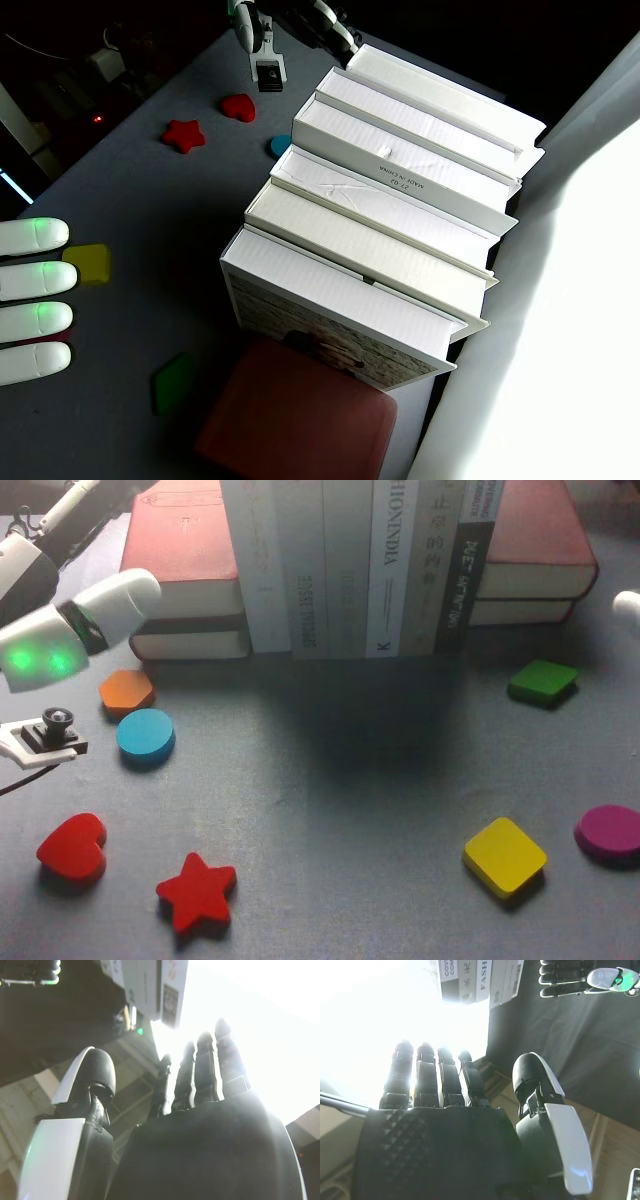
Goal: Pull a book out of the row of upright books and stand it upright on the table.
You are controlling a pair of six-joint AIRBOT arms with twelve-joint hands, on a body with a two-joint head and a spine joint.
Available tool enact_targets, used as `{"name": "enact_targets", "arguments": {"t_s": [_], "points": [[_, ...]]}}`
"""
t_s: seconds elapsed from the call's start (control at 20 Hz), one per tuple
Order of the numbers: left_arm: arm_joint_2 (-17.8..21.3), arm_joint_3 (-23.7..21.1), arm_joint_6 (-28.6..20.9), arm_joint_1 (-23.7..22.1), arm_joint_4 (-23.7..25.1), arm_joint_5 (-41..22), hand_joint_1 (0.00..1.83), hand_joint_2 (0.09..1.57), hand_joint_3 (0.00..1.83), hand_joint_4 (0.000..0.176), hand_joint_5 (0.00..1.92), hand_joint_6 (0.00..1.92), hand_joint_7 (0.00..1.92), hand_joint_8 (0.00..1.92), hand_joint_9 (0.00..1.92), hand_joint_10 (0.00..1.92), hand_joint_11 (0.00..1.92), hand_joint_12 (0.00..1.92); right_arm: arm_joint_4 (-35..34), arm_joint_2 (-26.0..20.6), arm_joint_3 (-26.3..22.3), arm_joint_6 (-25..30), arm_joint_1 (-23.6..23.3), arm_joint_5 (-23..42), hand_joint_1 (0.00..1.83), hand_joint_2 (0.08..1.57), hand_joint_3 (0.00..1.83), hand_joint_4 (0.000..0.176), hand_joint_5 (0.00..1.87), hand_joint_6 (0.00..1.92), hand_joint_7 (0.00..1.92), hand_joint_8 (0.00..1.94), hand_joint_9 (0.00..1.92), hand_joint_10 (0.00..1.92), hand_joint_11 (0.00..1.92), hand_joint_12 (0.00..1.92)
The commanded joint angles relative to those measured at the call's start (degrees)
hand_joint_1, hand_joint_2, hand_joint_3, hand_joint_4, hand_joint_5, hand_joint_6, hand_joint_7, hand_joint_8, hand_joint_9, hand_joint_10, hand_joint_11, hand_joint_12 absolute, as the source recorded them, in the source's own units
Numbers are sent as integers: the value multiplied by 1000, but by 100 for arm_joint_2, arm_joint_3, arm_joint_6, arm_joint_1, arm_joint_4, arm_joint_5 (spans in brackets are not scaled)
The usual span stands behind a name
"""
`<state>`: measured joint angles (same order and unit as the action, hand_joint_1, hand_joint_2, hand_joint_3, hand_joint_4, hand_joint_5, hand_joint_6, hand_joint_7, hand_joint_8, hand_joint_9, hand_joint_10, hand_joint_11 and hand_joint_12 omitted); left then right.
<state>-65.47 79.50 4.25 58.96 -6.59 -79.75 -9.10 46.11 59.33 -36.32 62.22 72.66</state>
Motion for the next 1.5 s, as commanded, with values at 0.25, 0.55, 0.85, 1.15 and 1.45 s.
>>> {"name": "enact_targets", "arguments": {"t_s": [0.25,0.55,0.85,1.15,1.45], "points": [[-15,34,-53,-65,-119,-666,132,1378,16,79,72,51,0,0,0,0,0,0,179,-36,103,-114,-621,278,645,1359,22,0,0,0,0,0,0,0,0,0],[-22,43,-51,-44,-160,-679,166,1376,7,71,72,40,0,0,0,0,0,0,749,245,492,-171,-1782,-684,513,1399,16,0,1,0,0,0,0,0,0,0],[-26,44,-52,-19,-189,-701,164,1369,2,81,61,31,0,0,0,0,0,0,1181,655,847,-402,-2762,-1846,392,1384,4,0,62,24,0,0,0,0,0,0],[-39,61,-60,-17,-195,-723,221,1365,0,92,89,30,0,0,0,0,0,0,1449,1052,1148,-547,-3453,-2675,249,1379,4,0,165,52,0,0,0,0,0,0],[-62,81,-82,-17,-207,-725,227,1366,0,68,104,24,0,0,0,0,0,0,1623,1284,1306,-671,-3719,-3229,162,1383,2,0,408,140,0,0,0,0,0,0]]}}
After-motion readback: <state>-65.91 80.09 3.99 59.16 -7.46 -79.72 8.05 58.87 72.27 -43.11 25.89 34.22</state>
